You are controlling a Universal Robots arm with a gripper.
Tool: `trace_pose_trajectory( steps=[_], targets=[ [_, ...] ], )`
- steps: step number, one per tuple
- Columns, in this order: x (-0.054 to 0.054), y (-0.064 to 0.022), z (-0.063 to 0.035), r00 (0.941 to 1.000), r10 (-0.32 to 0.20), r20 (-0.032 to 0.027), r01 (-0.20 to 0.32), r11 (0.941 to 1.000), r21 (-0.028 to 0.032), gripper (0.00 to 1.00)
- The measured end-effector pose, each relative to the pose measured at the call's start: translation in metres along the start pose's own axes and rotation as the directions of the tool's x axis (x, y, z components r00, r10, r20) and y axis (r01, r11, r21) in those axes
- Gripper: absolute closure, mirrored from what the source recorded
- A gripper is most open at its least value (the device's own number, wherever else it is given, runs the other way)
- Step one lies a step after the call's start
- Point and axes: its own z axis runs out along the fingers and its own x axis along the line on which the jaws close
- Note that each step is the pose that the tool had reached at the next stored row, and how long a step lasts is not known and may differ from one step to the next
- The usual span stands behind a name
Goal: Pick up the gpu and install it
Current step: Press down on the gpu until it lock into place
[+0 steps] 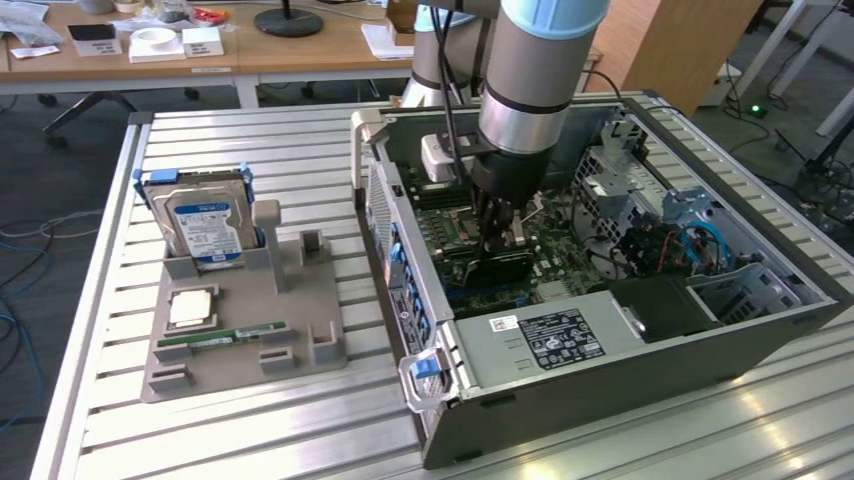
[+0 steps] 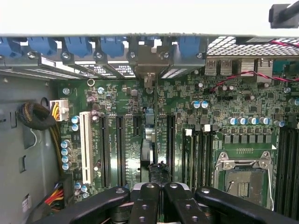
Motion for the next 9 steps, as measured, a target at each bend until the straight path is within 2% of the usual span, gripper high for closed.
trace_pose_trajectory(
  steps=[9],
  targets=[
    [0.0000, 0.0004, 0.0007, 1.0000, 0.000, 0.0002, 0.000, 1.0000, 0.0000, 0.89]
  ],
)
